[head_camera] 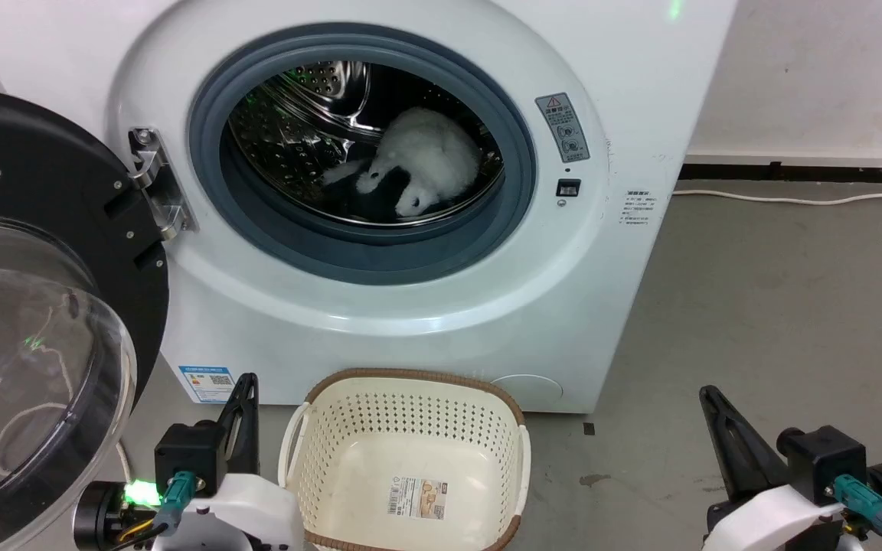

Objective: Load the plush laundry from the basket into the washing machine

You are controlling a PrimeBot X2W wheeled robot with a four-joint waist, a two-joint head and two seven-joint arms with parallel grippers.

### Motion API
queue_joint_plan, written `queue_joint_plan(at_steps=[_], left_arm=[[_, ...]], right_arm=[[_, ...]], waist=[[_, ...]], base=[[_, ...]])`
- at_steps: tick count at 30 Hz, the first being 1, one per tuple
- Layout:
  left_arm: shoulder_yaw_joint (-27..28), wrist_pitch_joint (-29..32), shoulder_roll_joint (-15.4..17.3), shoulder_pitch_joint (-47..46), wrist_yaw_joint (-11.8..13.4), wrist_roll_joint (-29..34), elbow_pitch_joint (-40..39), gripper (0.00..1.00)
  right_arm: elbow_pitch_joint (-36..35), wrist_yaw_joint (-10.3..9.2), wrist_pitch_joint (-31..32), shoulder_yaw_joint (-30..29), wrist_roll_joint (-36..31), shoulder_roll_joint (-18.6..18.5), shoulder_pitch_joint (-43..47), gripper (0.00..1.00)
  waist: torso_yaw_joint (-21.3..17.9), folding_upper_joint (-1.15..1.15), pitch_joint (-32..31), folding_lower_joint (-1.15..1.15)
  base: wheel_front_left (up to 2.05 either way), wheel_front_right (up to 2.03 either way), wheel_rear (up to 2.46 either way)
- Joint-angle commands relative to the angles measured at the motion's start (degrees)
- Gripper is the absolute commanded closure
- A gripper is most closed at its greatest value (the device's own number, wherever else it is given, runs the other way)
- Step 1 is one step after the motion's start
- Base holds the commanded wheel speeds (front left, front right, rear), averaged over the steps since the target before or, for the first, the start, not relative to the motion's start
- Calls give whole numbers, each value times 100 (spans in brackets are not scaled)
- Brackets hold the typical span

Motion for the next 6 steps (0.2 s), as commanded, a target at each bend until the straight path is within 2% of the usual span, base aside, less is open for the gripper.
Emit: queue_joint_plan(at_steps=[1, 6], left_arm=[[37, 50, -17, 67, -27, 65, -51, 100], [70, 109, -37, 70, -30, 92, -87, 100]], right_arm=[[10, -5, 52, 24, -39, -4, -113, 100], [10, -5, 111, 48, -43, -5, -134, 100]], waist=[[-8, 0, -2, 0], [-31, 0, -9, 0]], base=[[0, 0, 0], [0, 0, 0]])
